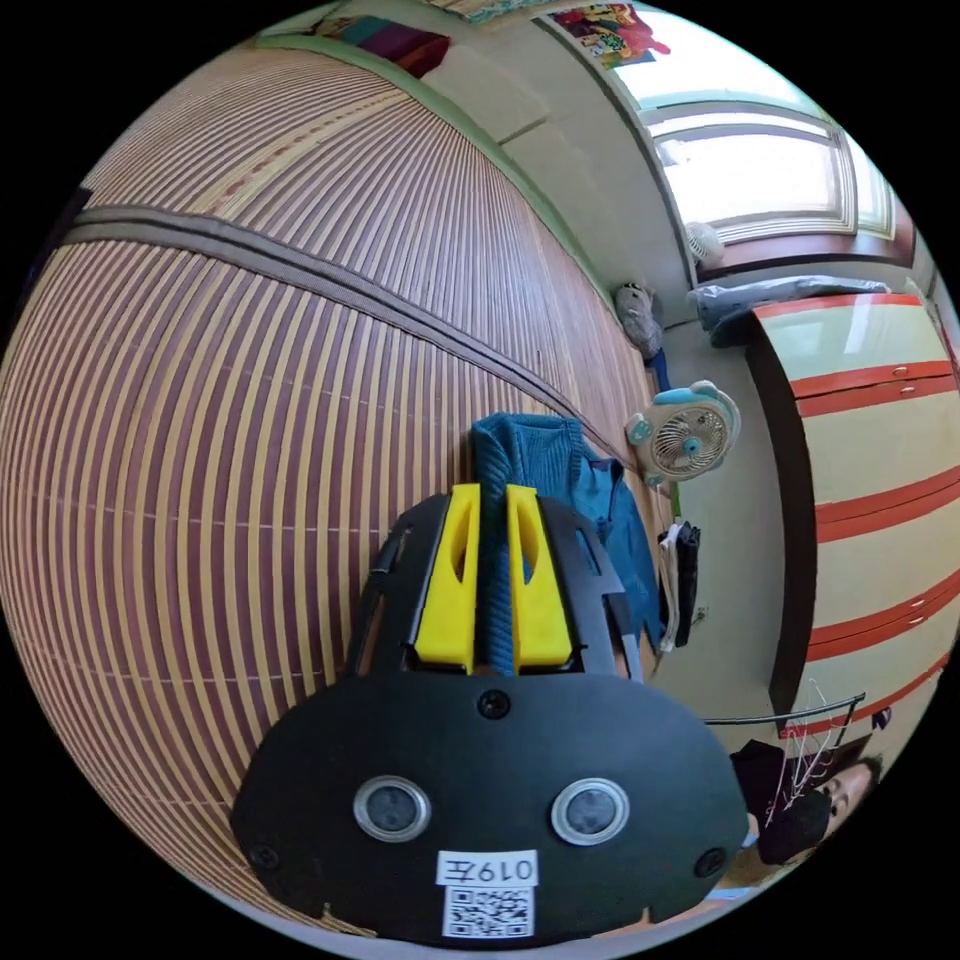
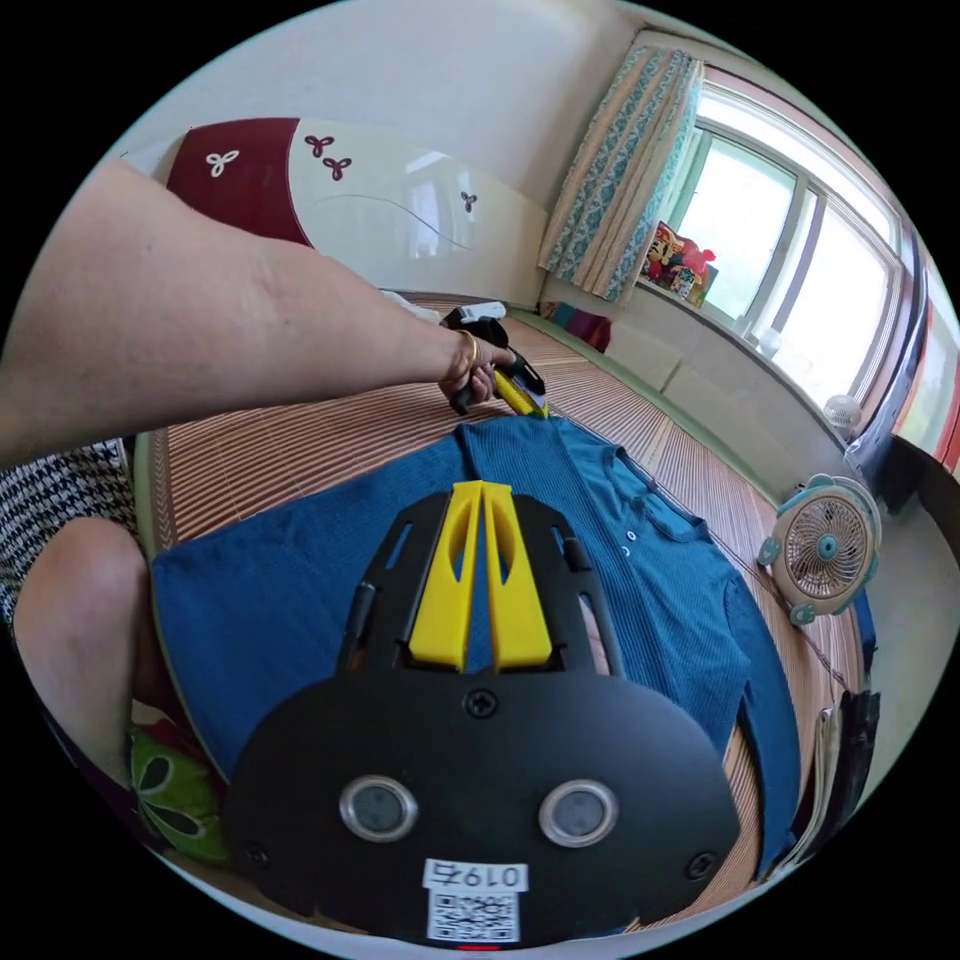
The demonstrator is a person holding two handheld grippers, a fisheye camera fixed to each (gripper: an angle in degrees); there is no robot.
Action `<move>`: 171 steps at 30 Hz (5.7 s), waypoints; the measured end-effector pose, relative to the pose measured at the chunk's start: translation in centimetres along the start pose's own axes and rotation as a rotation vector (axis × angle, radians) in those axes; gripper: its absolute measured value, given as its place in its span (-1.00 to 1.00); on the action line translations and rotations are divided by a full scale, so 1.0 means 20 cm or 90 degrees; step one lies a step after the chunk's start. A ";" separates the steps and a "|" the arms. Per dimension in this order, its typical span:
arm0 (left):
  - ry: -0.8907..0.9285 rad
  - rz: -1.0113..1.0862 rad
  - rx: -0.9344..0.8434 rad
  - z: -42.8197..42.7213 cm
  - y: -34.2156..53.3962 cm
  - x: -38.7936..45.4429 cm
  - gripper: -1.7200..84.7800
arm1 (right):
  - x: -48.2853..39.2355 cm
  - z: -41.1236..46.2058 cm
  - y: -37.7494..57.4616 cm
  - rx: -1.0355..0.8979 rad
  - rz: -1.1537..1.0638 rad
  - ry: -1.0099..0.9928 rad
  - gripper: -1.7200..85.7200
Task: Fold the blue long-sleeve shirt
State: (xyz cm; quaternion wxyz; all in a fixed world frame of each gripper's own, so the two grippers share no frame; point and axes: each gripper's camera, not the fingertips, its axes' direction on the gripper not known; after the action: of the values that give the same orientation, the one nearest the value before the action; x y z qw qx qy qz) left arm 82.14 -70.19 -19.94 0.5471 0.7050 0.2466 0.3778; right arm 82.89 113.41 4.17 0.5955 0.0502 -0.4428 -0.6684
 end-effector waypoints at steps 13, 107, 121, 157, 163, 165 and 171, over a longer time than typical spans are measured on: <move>-0.248 0.125 0.015 0.04 -0.11 0.29 -0.85 | -0.06 0.13 0.19 -0.007 0.006 -0.005 -0.98; -0.379 0.415 -0.008 0.31 1.26 0.53 -0.81 | 1.89 0.18 1.27 -0.261 0.571 -0.034 -0.97; -0.561 0.531 -0.052 0.69 1.48 0.77 -0.83 | 1.96 0.14 1.29 -0.263 0.563 -0.031 -0.97; -0.464 0.289 0.000 0.68 1.63 0.65 -0.94 | 1.99 -0.02 1.19 -0.321 0.516 -0.056 -0.86; -0.486 0.278 0.002 0.61 1.65 0.60 -0.94 | 2.02 -0.13 1.20 -0.313 0.536 -0.039 -0.85; -0.509 0.277 -0.006 0.59 1.67 0.58 -0.94 | 2.03 -0.16 1.19 -0.321 0.542 -0.011 -0.87; -0.435 0.295 0.088 0.45 1.74 0.60 -0.94 | 2.03 -0.28 1.12 -0.245 0.551 -0.006 -0.95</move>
State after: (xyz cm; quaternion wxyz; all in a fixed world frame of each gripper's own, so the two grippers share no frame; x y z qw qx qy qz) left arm 94.24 -76.07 15.54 0.4493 0.8618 -0.0892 0.2179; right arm 91.51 78.60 34.14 0.8160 -0.2532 -0.2938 -0.4286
